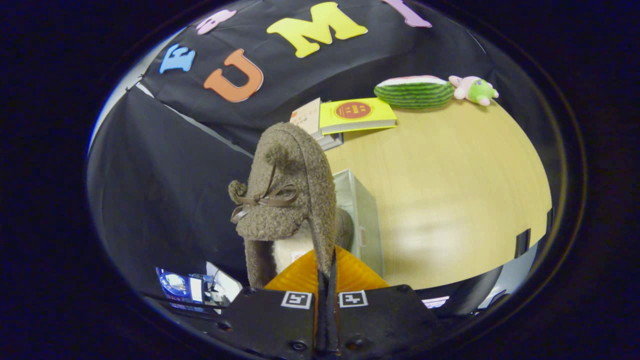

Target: Open the storage box then place both shoes into the box .Put the left shoe in first, then the right shoe, with the right side of both shoes facing outward in a uniform manner.

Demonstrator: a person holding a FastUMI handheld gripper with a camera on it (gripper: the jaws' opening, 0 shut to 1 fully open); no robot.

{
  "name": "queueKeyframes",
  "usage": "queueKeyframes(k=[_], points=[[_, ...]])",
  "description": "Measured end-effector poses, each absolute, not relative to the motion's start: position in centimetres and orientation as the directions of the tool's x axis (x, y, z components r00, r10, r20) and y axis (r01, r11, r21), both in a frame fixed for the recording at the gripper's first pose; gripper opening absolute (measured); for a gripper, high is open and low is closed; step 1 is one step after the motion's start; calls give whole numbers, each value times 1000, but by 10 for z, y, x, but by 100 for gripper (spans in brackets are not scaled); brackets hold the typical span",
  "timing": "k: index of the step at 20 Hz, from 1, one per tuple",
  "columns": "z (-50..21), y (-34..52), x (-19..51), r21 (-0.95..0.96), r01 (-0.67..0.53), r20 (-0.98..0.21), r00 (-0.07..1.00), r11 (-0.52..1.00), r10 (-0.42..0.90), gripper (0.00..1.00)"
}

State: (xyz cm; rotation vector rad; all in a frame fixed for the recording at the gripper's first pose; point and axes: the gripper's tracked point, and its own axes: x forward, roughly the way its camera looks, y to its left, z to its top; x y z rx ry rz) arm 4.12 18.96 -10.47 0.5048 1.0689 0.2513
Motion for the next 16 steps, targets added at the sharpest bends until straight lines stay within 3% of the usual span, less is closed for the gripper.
queueKeyframes(k=[6,9,14,16], points=[[-176,206,44,436,146,-858,365,888,362,6],[-185,210,44,420,132,-869,343,898,357,7],[-176,217,37,438,116,-859,347,891,377,20],[-169,219,39,446,86,-842,376,891,386,31]])
